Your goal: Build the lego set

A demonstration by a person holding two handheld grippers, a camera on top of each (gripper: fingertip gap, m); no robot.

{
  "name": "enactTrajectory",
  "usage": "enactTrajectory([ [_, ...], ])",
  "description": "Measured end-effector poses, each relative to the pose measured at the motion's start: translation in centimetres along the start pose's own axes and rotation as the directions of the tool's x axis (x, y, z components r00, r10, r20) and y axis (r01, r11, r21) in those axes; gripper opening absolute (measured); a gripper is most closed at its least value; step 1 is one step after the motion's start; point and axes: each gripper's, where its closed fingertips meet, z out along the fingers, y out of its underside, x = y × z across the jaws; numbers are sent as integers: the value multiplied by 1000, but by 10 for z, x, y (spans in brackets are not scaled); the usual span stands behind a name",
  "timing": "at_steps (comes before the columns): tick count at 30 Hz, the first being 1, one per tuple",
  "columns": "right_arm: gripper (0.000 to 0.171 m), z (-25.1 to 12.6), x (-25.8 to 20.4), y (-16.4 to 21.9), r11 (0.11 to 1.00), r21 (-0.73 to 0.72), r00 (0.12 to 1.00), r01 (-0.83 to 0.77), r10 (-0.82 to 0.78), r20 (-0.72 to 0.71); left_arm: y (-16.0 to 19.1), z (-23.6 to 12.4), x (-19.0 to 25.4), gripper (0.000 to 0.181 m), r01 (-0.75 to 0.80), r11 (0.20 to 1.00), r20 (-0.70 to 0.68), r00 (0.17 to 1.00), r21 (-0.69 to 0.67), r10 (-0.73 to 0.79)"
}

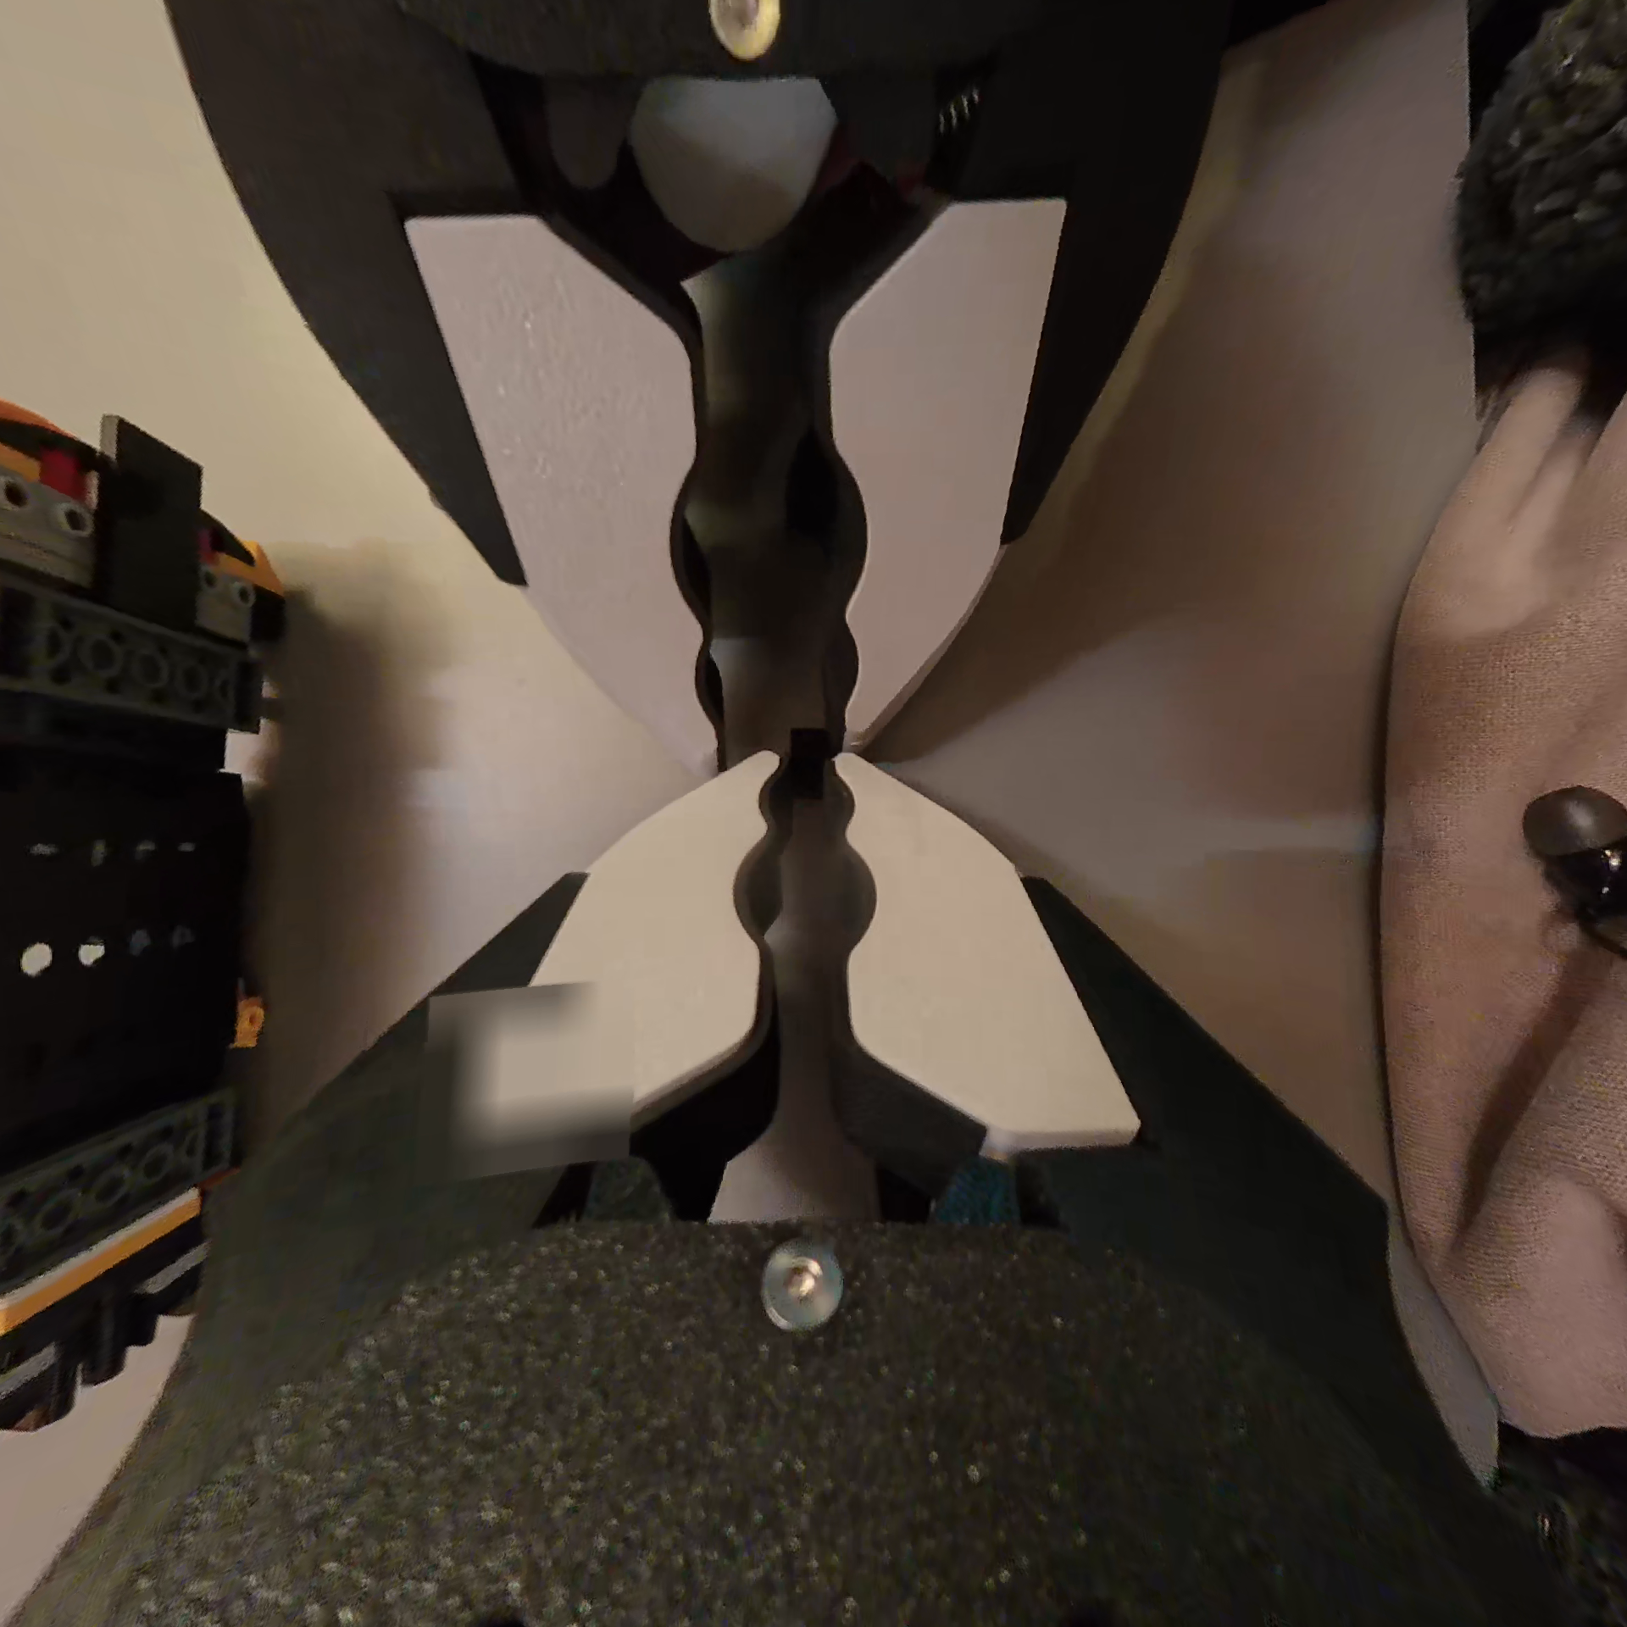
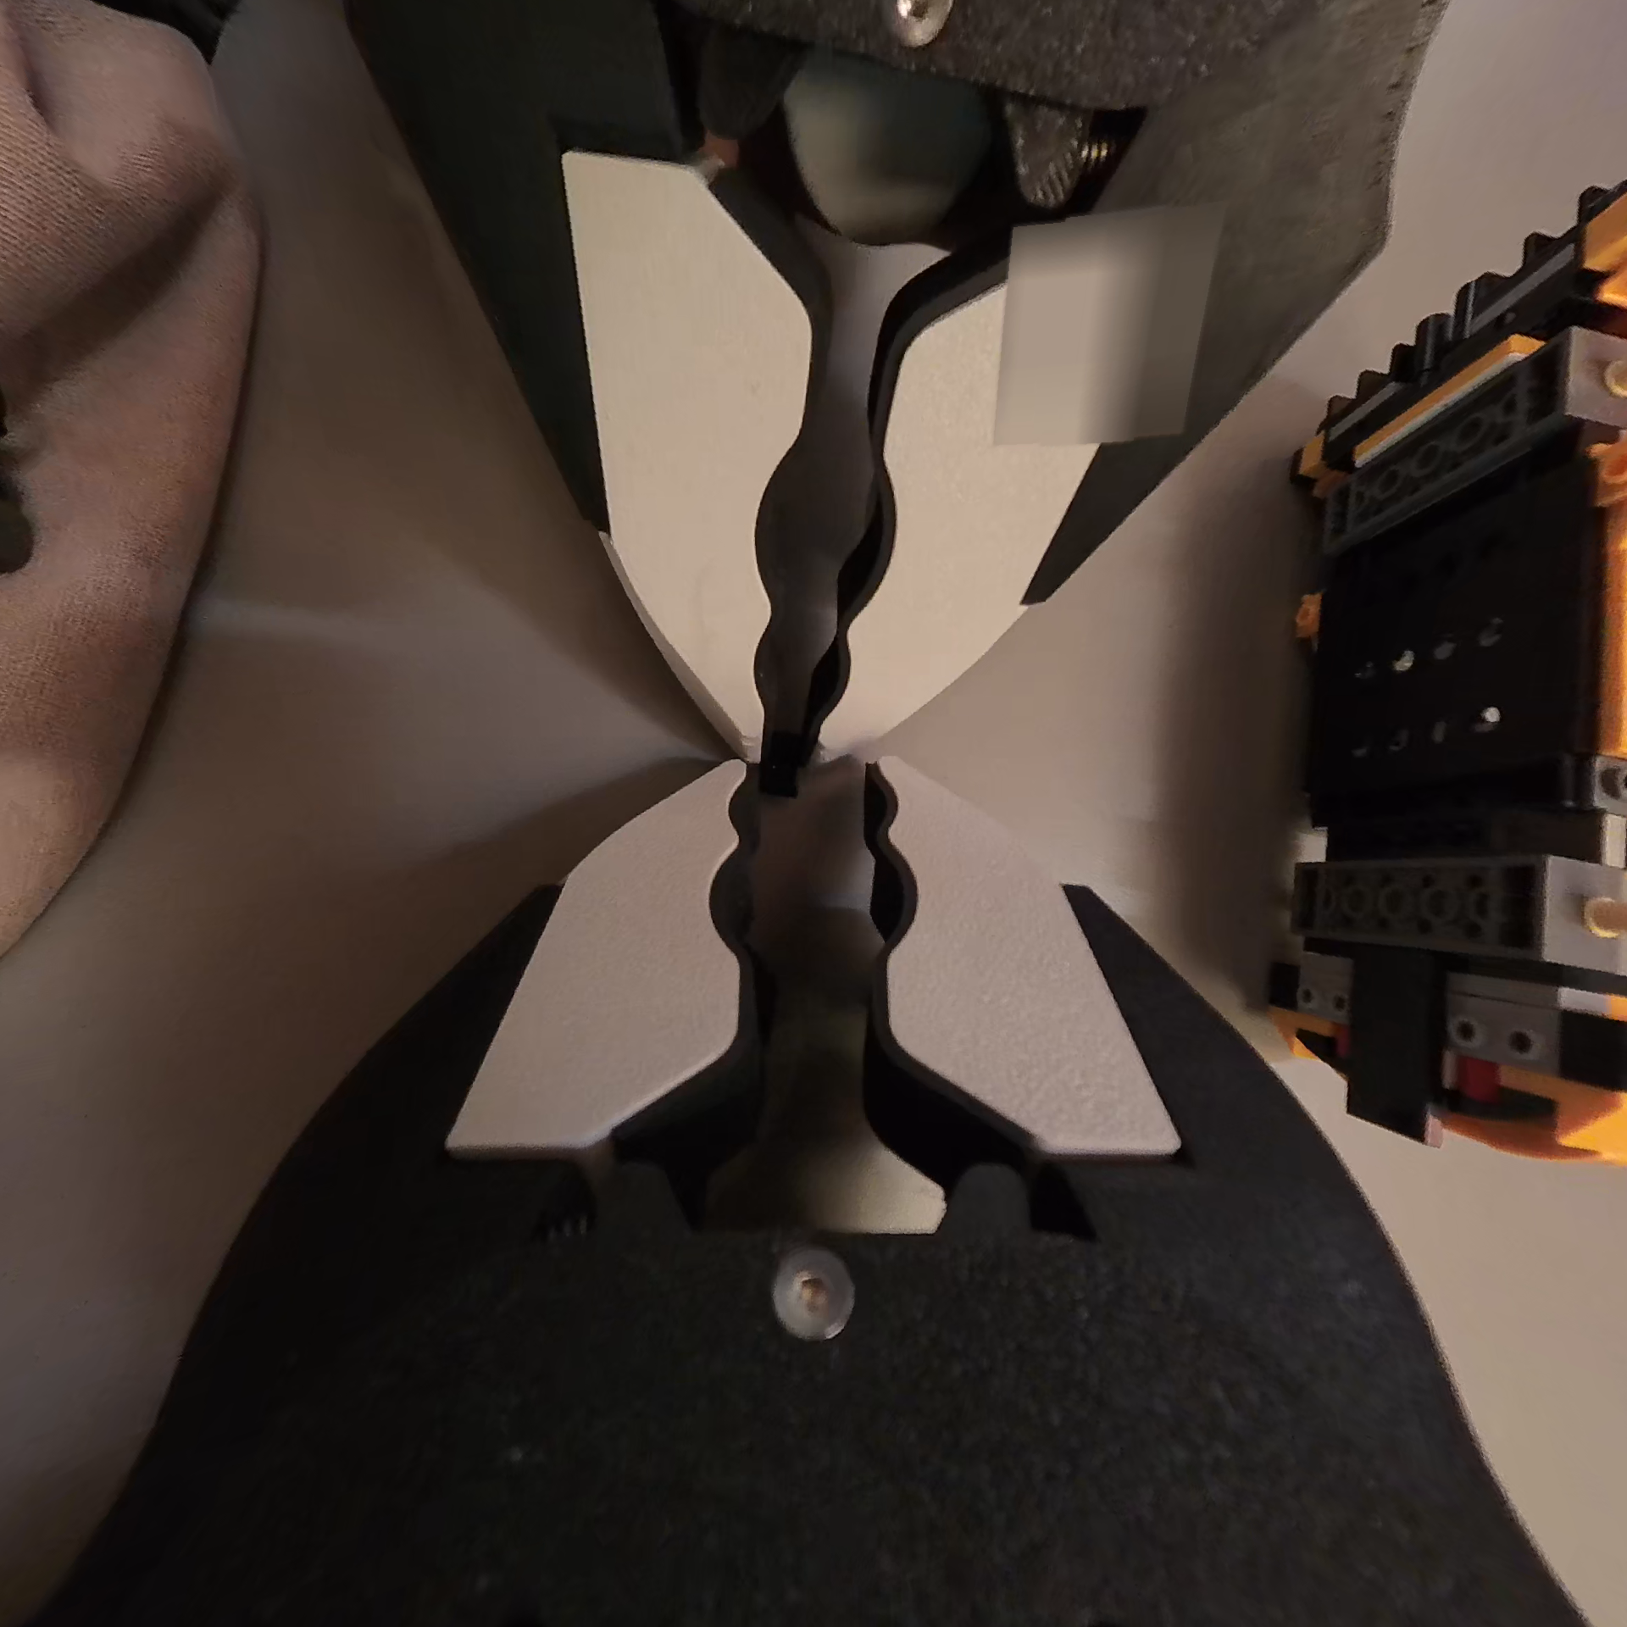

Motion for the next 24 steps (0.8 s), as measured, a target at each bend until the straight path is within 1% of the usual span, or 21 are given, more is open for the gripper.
enactTrajectory([
  [4, 25, -3, -1, -1, 1000, 13, 1000, -6, 6, 10, -1, 1, 1, 6, -7, 1000, -3, 1000, -19, 7],
  [9, 27, -11, -4, 0, 998, 40, 997, -51, 48, 66, -1, 1, 1, 6, -13, 999, -2, 1000, -32, 13],
  [13, 14, -18, -2, 1, 993, 78, 993, -86, 79, 93, -1, 1, 1, 6, -13, 999, -3, 1000, -35, 13],
  [20, 13, -9, -6, -4, 996, 71, 996, -52, 46, 76, -1, 1, 1, 6, -15, 999, -2, 1000, -39, 15],
  [24, 7, -7, -4, -2, 997, 59, 996, -58, 54, 69, -1, 2, 1, 6, -13, 999, -4, 1000, -37, 13],
])
